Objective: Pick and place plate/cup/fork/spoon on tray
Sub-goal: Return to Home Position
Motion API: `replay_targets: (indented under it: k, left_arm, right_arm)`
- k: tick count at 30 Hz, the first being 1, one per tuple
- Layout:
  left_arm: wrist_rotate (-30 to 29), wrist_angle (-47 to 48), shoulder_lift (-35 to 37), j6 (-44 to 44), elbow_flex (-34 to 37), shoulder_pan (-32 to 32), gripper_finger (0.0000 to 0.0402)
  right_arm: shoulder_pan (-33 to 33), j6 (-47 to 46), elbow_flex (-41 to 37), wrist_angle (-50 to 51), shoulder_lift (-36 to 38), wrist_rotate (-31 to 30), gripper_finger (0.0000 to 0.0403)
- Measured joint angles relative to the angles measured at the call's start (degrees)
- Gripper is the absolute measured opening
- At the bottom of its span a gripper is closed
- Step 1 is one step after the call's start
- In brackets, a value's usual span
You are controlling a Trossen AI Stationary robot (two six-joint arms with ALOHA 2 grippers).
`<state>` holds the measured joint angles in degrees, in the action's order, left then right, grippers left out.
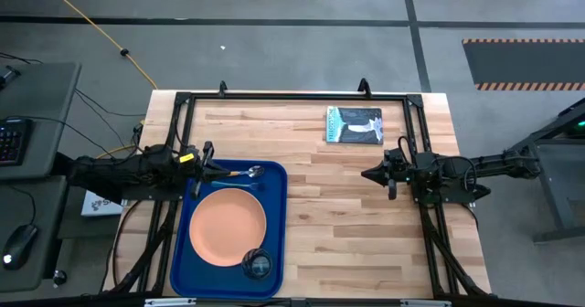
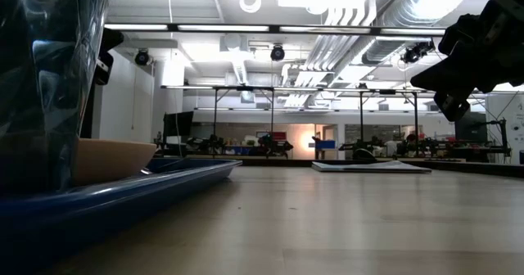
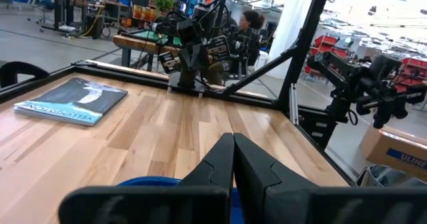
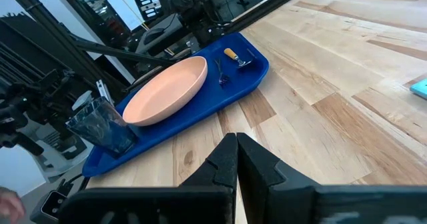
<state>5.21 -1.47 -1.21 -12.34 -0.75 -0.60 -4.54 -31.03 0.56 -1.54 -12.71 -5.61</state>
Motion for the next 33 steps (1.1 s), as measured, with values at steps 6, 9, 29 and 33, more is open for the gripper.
replay_targets:
  k: [6, 9, 29, 33]
  left_arm:
    - [-0.02, 0.00, 0.00, 0.01, 0.00, -0.02, 0.0000]
    - [-0.02, 0.00, 0.00, 0.02, 0.00, -0.02, 0.0000]
    - [-0.04, 0.01, 0.00, 0.01, 0.00, -0.02, 0.0000]
    - [-0.04, 0.02, 0.00, 0.00, 0.00, -0.02, 0.0000]
  right_arm:
    - [0.00, -0.02, 0.00, 0.00, 0.00, 0.00, 0.0000]
    - [0.00, 0.00, 0.00, 0.00, 0.00, 0.00, 0.0000]
    - [0.00, 29.79, 0.00, -0.04, 0.00, -0.15, 0.0000]
    - [0.00, 26.23, 0.00, -0.04, 0.00, -0.10, 0.0000]
